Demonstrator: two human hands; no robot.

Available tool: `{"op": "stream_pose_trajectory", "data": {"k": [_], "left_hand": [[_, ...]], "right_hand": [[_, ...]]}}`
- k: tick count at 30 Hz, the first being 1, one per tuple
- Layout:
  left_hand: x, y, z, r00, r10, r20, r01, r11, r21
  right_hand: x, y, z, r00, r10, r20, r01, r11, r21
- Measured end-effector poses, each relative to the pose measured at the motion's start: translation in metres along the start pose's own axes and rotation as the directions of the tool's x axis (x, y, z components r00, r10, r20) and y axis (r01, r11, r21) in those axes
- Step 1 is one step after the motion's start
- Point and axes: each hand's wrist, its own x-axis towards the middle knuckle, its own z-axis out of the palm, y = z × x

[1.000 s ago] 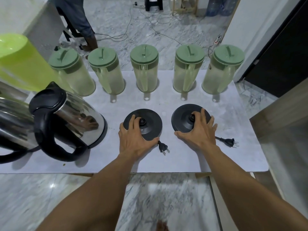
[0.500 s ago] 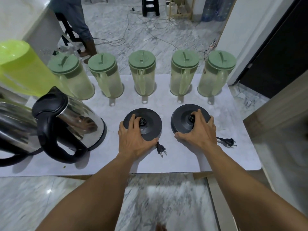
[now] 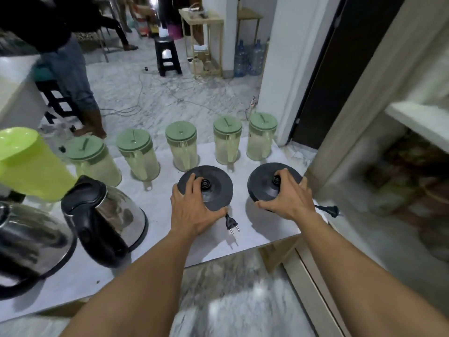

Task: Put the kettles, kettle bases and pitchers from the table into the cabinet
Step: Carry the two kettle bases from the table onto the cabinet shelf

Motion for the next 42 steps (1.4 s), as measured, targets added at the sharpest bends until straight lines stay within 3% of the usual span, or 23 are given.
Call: {"op": "stream_pose_trajectory", "data": {"k": [6,13,19,25,31,42], "left_hand": [[-0.023,0.031,-0.042,0.978,0.207,0.035,-0.206,0.978,-0.032],[-0.059,0.089,-0.082,0.885,0.463,0.054,-0.458,0.885,-0.084],[-0.108,0.145,-0.103,0.744,0.667,0.038,-0.652,0.738,-0.175],[-0.168,0.206,-0.116,0.568,0.822,0.048,-0.793,0.562,-0.237],[-0.239,0.268,-0.119,0.401,0.913,0.075,-0.867,0.405,-0.291],[-0.344,0.352,-0.134,0.156,0.987,0.025,-0.915,0.154,-0.374]], "right_hand": [[-0.080,0.002,-0.057,0.984,0.146,-0.097,-0.147,0.989,-0.001],[-0.197,0.010,-0.118,0.917,0.317,-0.244,-0.321,0.947,0.023],[-0.306,0.029,-0.154,0.807,0.473,-0.354,-0.484,0.873,0.064],[-0.427,0.045,-0.179,0.648,0.630,-0.428,-0.648,0.751,0.127],[-0.535,0.055,-0.201,0.472,0.729,-0.496,-0.767,0.617,0.177],[-0.657,0.073,-0.236,0.243,0.818,-0.522,-0.847,0.441,0.296]]}}
